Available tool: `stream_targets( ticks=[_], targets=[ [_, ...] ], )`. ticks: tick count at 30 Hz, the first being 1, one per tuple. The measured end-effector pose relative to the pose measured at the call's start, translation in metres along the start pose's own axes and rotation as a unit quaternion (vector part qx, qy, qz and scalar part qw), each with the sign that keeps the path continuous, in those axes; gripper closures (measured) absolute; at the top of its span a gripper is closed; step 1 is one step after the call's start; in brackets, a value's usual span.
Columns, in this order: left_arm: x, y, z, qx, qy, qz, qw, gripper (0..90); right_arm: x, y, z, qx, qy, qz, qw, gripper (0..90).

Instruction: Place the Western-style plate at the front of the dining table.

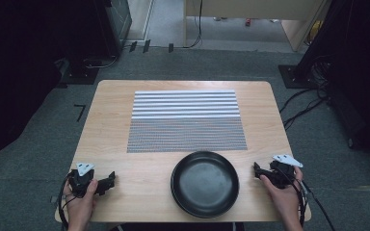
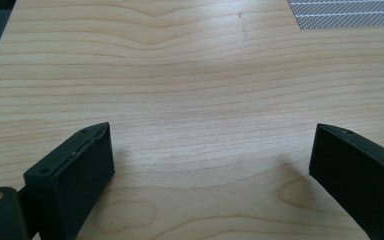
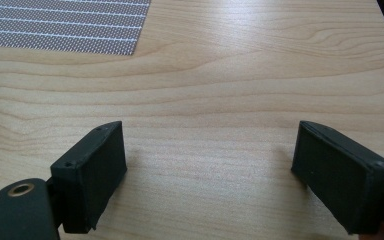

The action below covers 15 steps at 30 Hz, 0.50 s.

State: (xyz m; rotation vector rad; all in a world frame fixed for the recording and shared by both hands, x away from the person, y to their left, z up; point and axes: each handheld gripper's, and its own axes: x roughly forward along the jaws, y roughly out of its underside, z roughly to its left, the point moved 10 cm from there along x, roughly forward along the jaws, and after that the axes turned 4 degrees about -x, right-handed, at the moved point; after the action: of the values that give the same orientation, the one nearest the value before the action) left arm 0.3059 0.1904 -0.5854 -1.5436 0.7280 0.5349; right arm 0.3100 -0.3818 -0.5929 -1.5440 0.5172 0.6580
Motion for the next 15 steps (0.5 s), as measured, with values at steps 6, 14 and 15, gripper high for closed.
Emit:
stream_targets(
  ticks=[6, 14, 15],
  targets=[
    [-0.004, -0.004, -0.019, -0.033, 0.062, 0.001, 0.9976, 5.7, -0.004, 0.001, -0.002, 0.008, 0.006, -0.001, 0.9999, 20.7],
    [-0.007, -0.007, -0.044, -0.012, 0.081, -0.001, 0.9966, 5.7, -0.01, -0.001, -0.002, 0.033, 0.0, -0.008, 0.9994, 24.4],
    [-0.007, -0.008, -0.048, -0.009, 0.084, -0.002, 0.9964, 5.7, -0.013, -0.004, 0.0, 0.036, -0.002, -0.017, 0.9992, 25.3]
  ],
)
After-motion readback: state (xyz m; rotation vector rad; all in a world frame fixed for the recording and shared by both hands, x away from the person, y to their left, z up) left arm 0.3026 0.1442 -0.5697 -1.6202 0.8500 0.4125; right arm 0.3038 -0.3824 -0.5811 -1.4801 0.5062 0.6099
